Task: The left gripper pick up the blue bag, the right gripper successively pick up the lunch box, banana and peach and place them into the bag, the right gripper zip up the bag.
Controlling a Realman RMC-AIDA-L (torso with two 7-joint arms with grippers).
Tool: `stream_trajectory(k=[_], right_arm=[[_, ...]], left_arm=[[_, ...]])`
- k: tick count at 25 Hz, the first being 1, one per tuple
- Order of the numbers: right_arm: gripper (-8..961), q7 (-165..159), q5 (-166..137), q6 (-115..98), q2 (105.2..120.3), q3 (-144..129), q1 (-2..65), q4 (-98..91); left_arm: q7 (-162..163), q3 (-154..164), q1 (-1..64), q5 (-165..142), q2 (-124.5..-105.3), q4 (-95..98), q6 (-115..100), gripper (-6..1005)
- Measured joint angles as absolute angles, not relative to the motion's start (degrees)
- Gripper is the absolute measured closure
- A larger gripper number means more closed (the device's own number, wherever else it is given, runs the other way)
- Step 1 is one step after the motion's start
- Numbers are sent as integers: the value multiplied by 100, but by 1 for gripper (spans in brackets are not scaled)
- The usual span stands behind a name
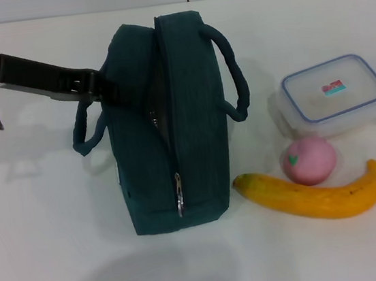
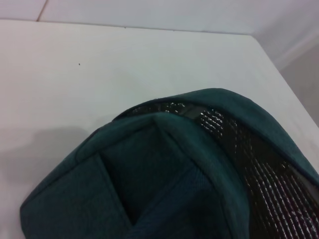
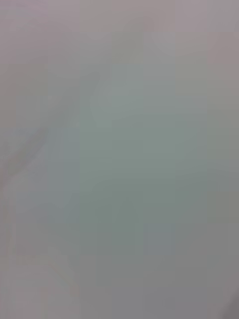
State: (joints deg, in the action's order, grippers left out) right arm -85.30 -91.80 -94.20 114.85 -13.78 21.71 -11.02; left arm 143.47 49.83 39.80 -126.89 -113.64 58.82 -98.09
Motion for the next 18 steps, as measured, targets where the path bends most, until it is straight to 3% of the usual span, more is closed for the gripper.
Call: stream_trajectory(k=[6, 18], right_arm=[[79, -9170, -9202, -8289, 11518, -1109, 2068, -592], [113, -9312, -9266, -7151, 11550, -1372, 2483, -61]], left_arm=[[14188, 4993, 3920, -12690, -11422, 5881, -9809, 960], [13888, 5010, 3910, -12692, -11456, 5856, -9809, 960]])
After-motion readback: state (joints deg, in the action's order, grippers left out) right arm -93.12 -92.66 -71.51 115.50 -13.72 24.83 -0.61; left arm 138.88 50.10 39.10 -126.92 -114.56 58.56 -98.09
